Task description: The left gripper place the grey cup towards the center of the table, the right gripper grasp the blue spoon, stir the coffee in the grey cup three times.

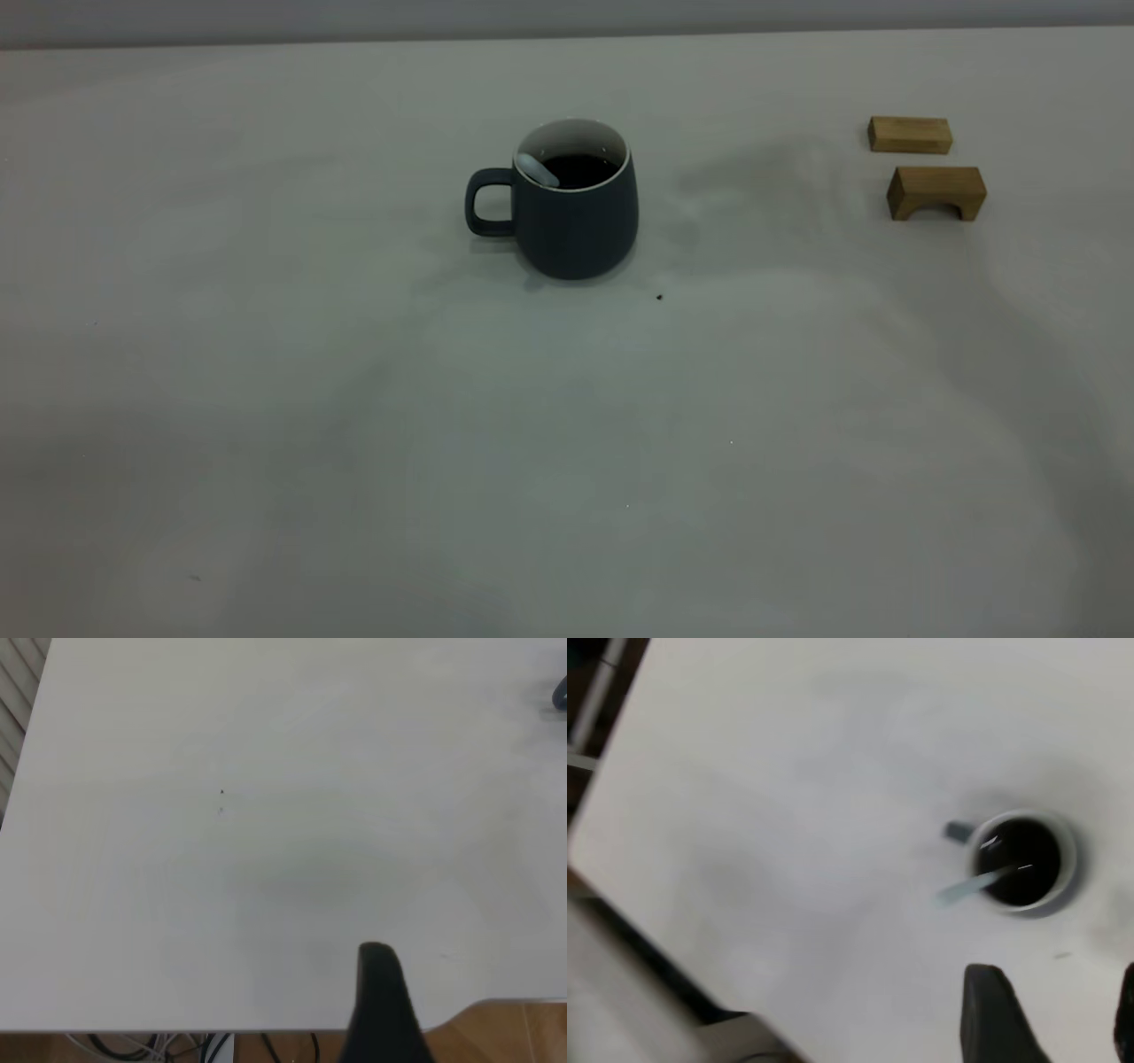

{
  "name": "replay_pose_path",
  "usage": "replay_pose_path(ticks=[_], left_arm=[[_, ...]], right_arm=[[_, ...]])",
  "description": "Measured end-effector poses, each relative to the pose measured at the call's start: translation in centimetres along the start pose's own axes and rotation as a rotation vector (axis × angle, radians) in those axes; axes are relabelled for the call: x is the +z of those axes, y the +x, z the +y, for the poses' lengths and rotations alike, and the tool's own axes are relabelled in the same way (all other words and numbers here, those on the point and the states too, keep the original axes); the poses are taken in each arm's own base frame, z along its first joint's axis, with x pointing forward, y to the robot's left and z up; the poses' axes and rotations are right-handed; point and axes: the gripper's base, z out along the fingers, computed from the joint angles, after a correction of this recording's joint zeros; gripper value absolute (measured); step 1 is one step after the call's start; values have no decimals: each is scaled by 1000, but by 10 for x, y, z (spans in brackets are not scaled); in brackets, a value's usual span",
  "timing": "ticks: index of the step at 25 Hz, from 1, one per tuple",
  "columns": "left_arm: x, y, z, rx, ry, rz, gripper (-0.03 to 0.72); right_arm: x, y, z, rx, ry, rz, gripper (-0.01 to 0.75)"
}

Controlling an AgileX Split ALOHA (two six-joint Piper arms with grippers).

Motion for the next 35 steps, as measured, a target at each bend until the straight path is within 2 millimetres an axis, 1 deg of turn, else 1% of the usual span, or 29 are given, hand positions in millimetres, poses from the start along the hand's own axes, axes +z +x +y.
replay_pose_path(ticks=[3, 6, 9, 12, 14, 15, 16, 19, 21, 26, 28, 31, 33, 35], left_arm=[[0, 0, 0, 0, 0, 0, 591], [0, 0, 0, 0, 0, 0, 591], [0, 0, 0, 0, 0, 0, 591], [0, 0, 0, 0, 0, 0, 591], [0, 0, 0, 0, 0, 0, 591], [0, 0, 0, 0, 0, 0, 591], [0, 0, 0, 0, 0, 0, 591], [0, 0, 0, 0, 0, 0, 591], [0, 0, 0, 0, 0, 0, 591], [0, 0, 0, 0, 0, 0, 591], [0, 0, 0, 0, 0, 0, 591], [0, 0, 0, 0, 0, 0, 591], [0, 0, 0, 0, 0, 0, 591], [0, 0, 0, 0, 0, 0, 591]], right_arm=[[-41, 3, 16, -75, 105, -48, 312], [-72, 17, 24, -62, 228, -63, 269], [-95, 42, 28, -20, 341, -49, 234], [-112, 75, 36, -10, 401, -23, 226], [-121, 102, 43, -10, 417, -9, 226], [-123, 116, 44, -7, 421, 7, 226], [-129, 130, 49, -11, 430, 4, 226], [-138, 180, 57, -18, 459, 22, 226], [-148, 213, 64, -38, 489, 2, 226], [-160, 287, 75, -73, 534, -74, 230], [-163, 312, 79, -93, 547, -124, 233], [-162, 344, 80, -116, 576, -181, 236], [-156, 364, 76, -112, 610, -201, 236], [-150, 379, 73, -112, 651, -249, 236]])
